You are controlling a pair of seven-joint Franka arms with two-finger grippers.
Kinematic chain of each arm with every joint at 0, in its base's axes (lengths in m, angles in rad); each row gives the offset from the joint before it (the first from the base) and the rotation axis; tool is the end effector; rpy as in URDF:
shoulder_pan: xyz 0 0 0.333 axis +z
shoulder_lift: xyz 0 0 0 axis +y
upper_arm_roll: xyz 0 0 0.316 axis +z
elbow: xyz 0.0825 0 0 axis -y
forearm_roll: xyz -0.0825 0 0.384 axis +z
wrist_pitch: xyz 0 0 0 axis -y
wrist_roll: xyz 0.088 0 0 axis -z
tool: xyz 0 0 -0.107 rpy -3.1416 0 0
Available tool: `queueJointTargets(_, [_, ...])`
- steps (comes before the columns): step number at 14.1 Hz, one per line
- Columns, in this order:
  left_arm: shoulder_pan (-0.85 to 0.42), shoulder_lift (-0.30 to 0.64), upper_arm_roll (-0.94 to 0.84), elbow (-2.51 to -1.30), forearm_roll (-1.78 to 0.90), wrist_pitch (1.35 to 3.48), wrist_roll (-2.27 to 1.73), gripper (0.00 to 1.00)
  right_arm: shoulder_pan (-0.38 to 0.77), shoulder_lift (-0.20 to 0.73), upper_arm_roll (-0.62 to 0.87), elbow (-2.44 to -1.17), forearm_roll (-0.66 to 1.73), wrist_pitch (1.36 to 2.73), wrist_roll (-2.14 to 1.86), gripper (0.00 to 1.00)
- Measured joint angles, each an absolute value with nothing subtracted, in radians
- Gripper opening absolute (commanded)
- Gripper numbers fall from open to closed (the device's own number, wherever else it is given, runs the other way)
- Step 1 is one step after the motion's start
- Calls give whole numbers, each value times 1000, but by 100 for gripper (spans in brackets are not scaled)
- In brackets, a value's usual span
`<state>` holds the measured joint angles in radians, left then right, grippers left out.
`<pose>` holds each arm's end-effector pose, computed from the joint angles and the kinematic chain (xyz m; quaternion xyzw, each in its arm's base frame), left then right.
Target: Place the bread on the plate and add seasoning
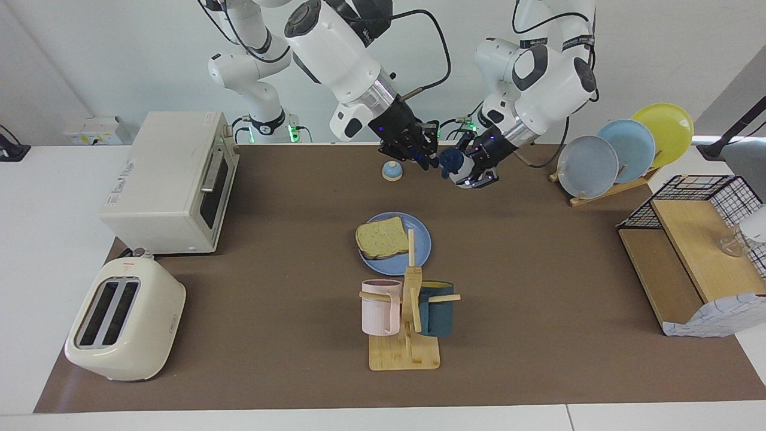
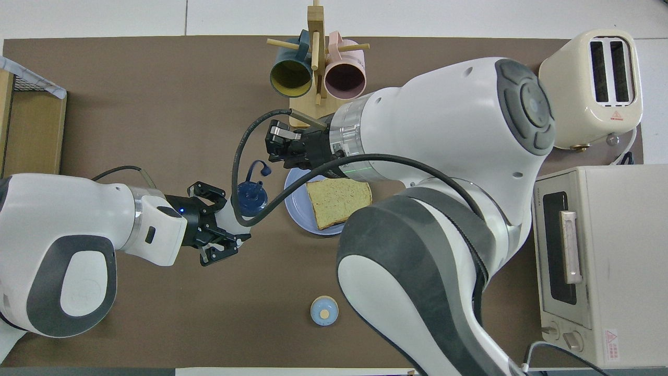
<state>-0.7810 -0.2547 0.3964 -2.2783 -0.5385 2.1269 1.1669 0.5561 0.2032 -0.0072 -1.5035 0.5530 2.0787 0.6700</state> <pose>0.4441 -0.1964 0.4665 0.7682 -0.5755 0.1363 0.2450 0.5473 0.3665 0.5953 -0.9387 0.1432 0.0019 0.3137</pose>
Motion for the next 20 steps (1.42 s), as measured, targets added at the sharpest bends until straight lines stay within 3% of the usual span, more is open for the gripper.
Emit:
queueJointTargets(3, [-781, -254, 397, -2281, -538, 2127, 1167, 0, 507, 190, -12, -1517, 380, 1980, 602, 100])
queueJointTargets(9, [-780, -241, 400, -2262, -358, 2135, 1114, 0, 206, 162, -24, -1454, 142, 1605, 172, 100])
queueJointTargets(12, [-781, -206, 387, -2201, -162, 2136, 993, 0, 176, 129, -23, -1441, 60, 1498, 115, 100])
queueJointTargets(20, [-847, -32, 293, -2022, 228, 2047, 699, 0, 101, 33, -45, -1591, 44, 1461, -43, 100])
